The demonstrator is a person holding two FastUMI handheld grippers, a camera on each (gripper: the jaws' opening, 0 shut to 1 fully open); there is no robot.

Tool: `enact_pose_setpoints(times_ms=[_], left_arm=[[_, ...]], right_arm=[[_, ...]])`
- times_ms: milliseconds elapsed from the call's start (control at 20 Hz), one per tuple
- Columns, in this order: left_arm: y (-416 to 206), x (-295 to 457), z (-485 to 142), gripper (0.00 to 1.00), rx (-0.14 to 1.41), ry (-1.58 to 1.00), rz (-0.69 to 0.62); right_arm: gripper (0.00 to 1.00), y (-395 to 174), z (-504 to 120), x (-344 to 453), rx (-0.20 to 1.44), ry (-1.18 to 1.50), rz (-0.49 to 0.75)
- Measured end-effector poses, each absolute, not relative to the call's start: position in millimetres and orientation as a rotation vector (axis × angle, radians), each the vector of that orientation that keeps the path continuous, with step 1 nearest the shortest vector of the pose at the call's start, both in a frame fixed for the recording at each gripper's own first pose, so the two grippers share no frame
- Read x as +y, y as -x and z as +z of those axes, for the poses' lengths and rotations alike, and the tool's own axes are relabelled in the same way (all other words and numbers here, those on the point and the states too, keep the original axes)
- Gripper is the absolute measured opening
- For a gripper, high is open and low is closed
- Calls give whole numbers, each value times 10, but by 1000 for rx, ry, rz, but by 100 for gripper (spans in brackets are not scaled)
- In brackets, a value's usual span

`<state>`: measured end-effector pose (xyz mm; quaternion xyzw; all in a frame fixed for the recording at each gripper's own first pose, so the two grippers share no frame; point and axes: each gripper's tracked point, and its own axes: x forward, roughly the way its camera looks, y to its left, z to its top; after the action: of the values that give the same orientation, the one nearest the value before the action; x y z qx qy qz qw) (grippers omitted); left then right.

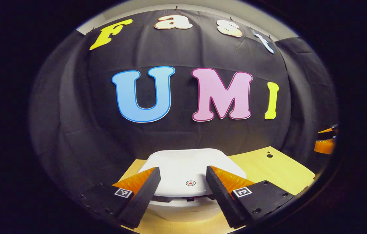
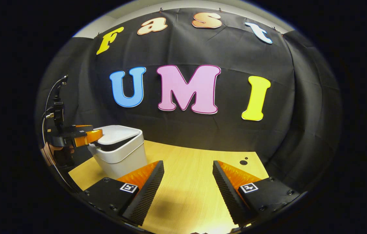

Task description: Press the lid of the desktop garbage bin to open it, pick up the crumpled paper on the desktop and throw it into the bin, then pick up the pop can on the desktop and drop it into the bin, and finally close the garbage bin lid.

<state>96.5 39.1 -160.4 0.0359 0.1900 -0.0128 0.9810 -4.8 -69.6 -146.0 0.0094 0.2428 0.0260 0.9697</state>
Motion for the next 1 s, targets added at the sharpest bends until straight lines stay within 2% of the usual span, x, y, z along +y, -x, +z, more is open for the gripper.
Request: enact_pose_setpoints(times_ms=[650, 1000], left_arm=[[-885, 358, -1867, 98, 328, -122, -48], [-800, 315, -1575, 95, 281, -88, -6]], right_arm=[[98, 227, -1567, -545, 520, -17, 11], [98, 268, -1475, -609, 489, -31, -28]])
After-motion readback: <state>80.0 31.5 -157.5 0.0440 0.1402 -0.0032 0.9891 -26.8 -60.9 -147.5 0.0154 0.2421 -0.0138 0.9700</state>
